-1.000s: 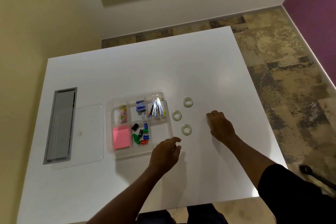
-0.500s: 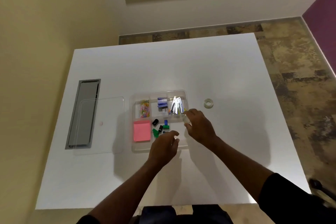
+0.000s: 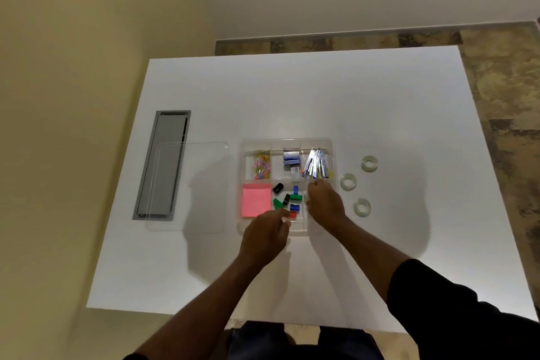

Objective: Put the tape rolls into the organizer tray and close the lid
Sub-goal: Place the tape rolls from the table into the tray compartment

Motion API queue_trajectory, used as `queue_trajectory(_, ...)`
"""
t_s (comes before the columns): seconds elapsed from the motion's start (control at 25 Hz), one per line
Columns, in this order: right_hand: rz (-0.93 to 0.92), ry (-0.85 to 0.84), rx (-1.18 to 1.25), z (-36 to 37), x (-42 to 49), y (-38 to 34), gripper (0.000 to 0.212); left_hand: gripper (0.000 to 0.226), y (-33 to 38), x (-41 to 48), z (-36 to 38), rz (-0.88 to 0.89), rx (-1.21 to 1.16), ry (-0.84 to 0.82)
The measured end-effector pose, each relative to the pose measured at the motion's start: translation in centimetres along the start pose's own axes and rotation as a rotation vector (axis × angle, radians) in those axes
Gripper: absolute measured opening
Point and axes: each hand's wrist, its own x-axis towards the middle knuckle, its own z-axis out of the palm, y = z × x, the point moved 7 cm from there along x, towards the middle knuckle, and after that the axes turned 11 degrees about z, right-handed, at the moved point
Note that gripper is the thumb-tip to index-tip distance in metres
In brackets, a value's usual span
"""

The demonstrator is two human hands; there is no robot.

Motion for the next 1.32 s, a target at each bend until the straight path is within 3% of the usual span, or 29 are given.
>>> queue_trajectory(0.44,0.016,0.139,0.184,-1.4,-1.1,0.8,0.032,0.03,-2.4,-0.5,-0.5,-0.033,0.015,-0.057)
queue_trajectory(0.6,0.21,0.284,0.385,-4.3,-1.9,7.5,0.029,0.029,-1.9,-0.1,-0.3,-0.02,0.021,-0.047)
queue_trajectory(0.76,0.394,0.156,0.342,-4.2,-2.8,14.1,0.055,0.027,-0.8,0.2,0.2,-0.018,0.016,-0.045)
queue_trajectory(0.88,0.346,-0.007,0.238,-3.3,-3.3,15.3,0.07,0.027,-0.3,0.1,0.8,-0.043,-0.015,-0.03)
queue_trajectory(1.08,0.268,-0.074,0.077,-2.7,-3.3,14.1,0.059,0.025,0.6,-0.5,2.3,-0.044,-0.021,-0.026)
queue_trajectory(1.32,0.205,-0.055,-0.057,-2.0,-3.3,12.8,0.03,0.025,1.6,-0.6,3.0,-0.039,-0.009,-0.023)
